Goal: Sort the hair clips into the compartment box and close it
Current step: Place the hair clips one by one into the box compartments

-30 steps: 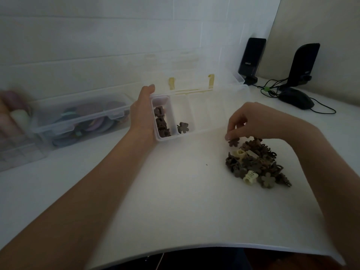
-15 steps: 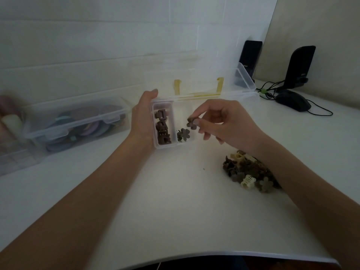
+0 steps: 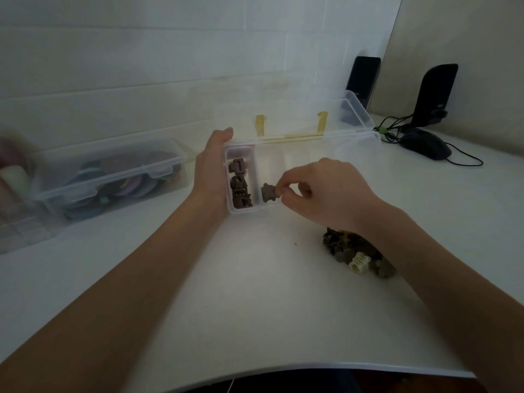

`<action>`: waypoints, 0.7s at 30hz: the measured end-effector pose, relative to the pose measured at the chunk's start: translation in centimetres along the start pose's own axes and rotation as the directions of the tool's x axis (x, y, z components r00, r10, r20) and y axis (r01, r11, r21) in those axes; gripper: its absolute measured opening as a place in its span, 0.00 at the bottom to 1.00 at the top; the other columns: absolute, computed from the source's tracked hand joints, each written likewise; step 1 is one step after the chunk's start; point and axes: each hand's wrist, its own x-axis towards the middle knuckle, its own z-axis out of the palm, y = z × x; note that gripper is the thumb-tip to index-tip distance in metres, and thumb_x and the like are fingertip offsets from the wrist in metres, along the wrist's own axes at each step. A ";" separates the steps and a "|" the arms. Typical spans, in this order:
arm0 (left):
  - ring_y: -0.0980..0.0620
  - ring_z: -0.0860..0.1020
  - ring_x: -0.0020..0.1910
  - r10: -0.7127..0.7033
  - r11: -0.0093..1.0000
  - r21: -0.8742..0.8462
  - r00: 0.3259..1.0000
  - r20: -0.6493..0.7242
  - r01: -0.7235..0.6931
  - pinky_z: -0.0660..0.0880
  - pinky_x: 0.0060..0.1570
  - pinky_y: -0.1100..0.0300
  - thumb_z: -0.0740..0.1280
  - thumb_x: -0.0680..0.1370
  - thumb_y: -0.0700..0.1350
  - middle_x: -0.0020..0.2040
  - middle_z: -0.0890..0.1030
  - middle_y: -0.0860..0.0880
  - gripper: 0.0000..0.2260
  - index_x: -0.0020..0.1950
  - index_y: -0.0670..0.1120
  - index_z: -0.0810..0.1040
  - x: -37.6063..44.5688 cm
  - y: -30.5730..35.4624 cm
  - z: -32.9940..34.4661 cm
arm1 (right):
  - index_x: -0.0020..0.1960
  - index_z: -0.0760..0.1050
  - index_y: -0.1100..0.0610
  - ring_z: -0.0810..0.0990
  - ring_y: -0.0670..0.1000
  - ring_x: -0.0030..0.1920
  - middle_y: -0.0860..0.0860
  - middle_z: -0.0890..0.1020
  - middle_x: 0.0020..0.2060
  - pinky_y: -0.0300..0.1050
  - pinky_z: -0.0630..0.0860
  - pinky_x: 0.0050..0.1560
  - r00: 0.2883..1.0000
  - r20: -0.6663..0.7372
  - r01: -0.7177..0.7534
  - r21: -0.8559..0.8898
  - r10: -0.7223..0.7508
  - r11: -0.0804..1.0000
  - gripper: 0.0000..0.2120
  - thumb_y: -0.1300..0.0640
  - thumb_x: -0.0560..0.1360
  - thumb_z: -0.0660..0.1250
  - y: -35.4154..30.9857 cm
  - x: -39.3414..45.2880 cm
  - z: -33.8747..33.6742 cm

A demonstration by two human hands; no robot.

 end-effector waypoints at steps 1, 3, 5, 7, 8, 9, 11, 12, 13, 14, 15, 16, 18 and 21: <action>0.45 0.71 0.35 -0.007 1.000 -0.017 1.000 -0.005 0.007 0.70 0.39 0.55 0.73 0.57 0.63 0.41 0.69 0.41 0.33 0.53 0.44 0.72 0.1 -0.1 0.0 | 0.54 0.78 0.44 0.67 0.43 0.25 0.45 0.69 0.22 0.40 0.67 0.32 1.000 -0.015 -0.011 -0.025 0.010 1.000 0.11 0.49 0.77 0.59 0.0 0.0 0.1; 0.42 0.73 0.43 -0.021 0.999 -0.034 0.999 -0.024 0.020 0.71 0.45 0.51 0.76 0.54 0.64 0.46 0.71 0.40 0.41 0.57 0.40 0.75 0.0 -0.2 0.0 | 0.68 0.68 0.41 0.67 0.43 0.26 0.45 0.69 0.23 0.38 0.67 0.33 0.999 -0.039 -0.008 -0.099 0.004 0.995 0.19 0.48 0.78 0.57 -0.1 0.1 0.3; 0.41 0.73 0.47 -0.020 0.999 -0.034 0.998 -0.058 0.018 0.70 0.47 0.47 0.75 0.55 0.64 0.50 0.73 0.41 0.46 0.64 0.37 0.74 -0.2 -0.3 0.1 | 0.74 0.56 0.42 0.70 0.48 0.28 0.45 0.70 0.25 0.39 0.66 0.32 0.999 -0.046 0.000 -0.141 -0.007 0.990 0.25 0.47 0.78 0.56 -0.2 0.1 0.5; 0.42 0.72 0.45 -0.006 0.999 -0.042 0.998 -0.065 0.003 0.71 0.46 0.48 0.74 0.55 0.64 0.48 0.72 0.40 0.41 0.60 0.40 0.76 -0.3 -0.2 0.2 | 0.72 0.60 0.41 0.72 0.48 0.28 0.47 0.72 0.25 0.41 0.69 0.32 0.999 -0.053 0.002 -0.082 -0.007 0.997 0.23 0.48 0.78 0.57 -0.3 0.0 0.3; 0.42 0.72 0.43 -0.013 0.999 -0.047 0.999 -0.047 0.011 0.71 0.44 0.50 0.74 0.55 0.64 0.48 0.71 0.40 0.38 0.58 0.42 0.76 -0.3 -0.1 0.2 | 0.67 0.67 0.41 0.71 0.46 0.26 0.47 0.72 0.24 0.41 0.68 0.31 0.998 -0.057 0.013 -0.028 -0.015 1.000 0.18 0.50 0.77 0.58 -0.3 -0.1 0.2; 0.43 0.72 0.40 -0.016 0.999 -0.046 0.999 -0.035 0.014 0.71 0.42 0.52 0.74 0.55 0.63 0.47 0.70 0.40 0.36 0.56 0.44 0.75 -0.3 -0.1 0.3 | 0.59 0.73 0.43 0.69 0.44 0.25 0.47 0.71 0.22 0.40 0.67 0.31 0.998 -0.059 0.027 0.029 -0.026 0.999 0.13 0.52 0.76 0.60 -0.3 -0.1 0.0; 0.44 0.73 0.36 -0.008 0.999 -0.043 0.999 -0.053 0.005 0.71 0.40 0.55 0.72 0.56 0.63 0.45 0.71 0.41 0.33 0.54 0.44 0.74 -0.3 0.0 0.4 | 0.50 0.80 0.45 0.68 0.43 0.24 0.44 0.69 0.21 0.40 0.67 0.32 0.999 -0.030 0.043 0.065 -0.041 0.997 0.10 0.55 0.75 0.61 -0.2 -0.1 -0.2; 0.44 0.74 0.37 -0.004 0.999 -0.035 0.998 -0.067 0.001 0.72 0.41 0.55 0.72 0.57 0.63 0.45 0.72 0.41 0.33 0.54 0.43 0.76 -0.4 -0.1 0.4 | 0.51 0.80 0.44 0.68 0.43 0.25 0.43 0.69 0.22 0.40 0.69 0.34 0.999 0.000 0.043 0.026 -0.043 0.999 0.12 0.54 0.75 0.61 -0.2 -0.1 -0.2; 0.43 0.75 0.39 0.001 1.000 -0.021 0.997 -0.076 -0.003 0.74 0.43 0.52 0.72 0.57 0.63 0.46 0.74 0.40 0.36 0.56 0.41 0.77 -0.4 -0.2 0.3 | 0.57 0.79 0.41 0.69 0.43 0.26 0.43 0.70 0.23 0.40 0.70 0.35 0.999 0.021 0.037 -0.026 -0.036 0.999 0.15 0.53 0.75 0.59 -0.4 0.0 -0.1; 0.41 0.77 0.42 0.005 1.000 -0.008 0.997 -0.075 -0.006 0.75 0.46 0.49 0.72 0.58 0.63 0.49 0.77 0.39 0.38 0.60 0.39 0.77 -0.6 -0.2 0.3 | 0.64 0.74 0.39 0.68 0.44 0.27 0.44 0.70 0.23 0.40 0.70 0.35 1.000 0.019 0.024 -0.065 -0.023 0.998 0.18 0.52 0.76 0.58 -0.5 0.0 0.0; 0.41 0.79 0.45 0.005 1.000 -0.008 0.998 -0.068 -0.006 0.76 0.49 0.47 0.72 0.60 0.62 0.51 0.79 0.38 0.39 0.63 0.38 0.76 -0.7 -0.2 0.4 | 0.68 0.68 0.38 0.68 0.44 0.26 0.45 0.71 0.23 0.38 0.69 0.34 1.000 0.001 0.008 -0.075 -0.008 0.997 0.21 0.51 0.77 0.57 -0.4 0.1 0.1; 0.41 0.80 0.45 0.006 1.000 -0.013 0.998 -0.064 -0.007 0.78 0.49 0.47 0.72 0.61 0.62 0.52 0.80 0.38 0.38 0.63 0.38 0.76 -0.9 -0.3 0.5 | 0.70 0.64 0.38 0.68 0.43 0.26 0.46 0.71 0.22 0.37 0.66 0.32 1.000 -0.019 -0.005 -0.066 0.003 0.998 0.22 0.51 0.77 0.56 -0.3 0.1 0.1; 0.47 0.80 0.34 0.043 0.999 0.009 0.997 -0.057 -0.042 0.79 0.38 0.57 0.69 0.63 0.61 0.44 0.80 0.40 0.34 0.58 0.37 0.76 -0.9 -0.2 0.5 | 0.69 0.67 0.39 0.67 0.41 0.26 0.45 0.70 0.22 0.34 0.62 0.30 0.999 -0.035 -0.031 -0.027 0.030 0.999 0.20 0.50 0.78 0.57 -0.2 0.1 0.2; 0.54 0.74 0.24 0.103 0.994 0.026 0.993 -0.061 -0.102 0.71 0.26 0.66 0.66 0.67 0.58 0.35 0.74 0.47 0.23 0.51 0.42 0.73 -0.9 -0.1 0.6 | 0.62 0.74 0.40 0.67 0.40 0.25 0.44 0.69 0.21 0.34 0.61 0.30 0.998 -0.025 -0.057 0.015 0.057 0.998 0.15 0.51 0.78 0.58 -0.2 0.1 0.0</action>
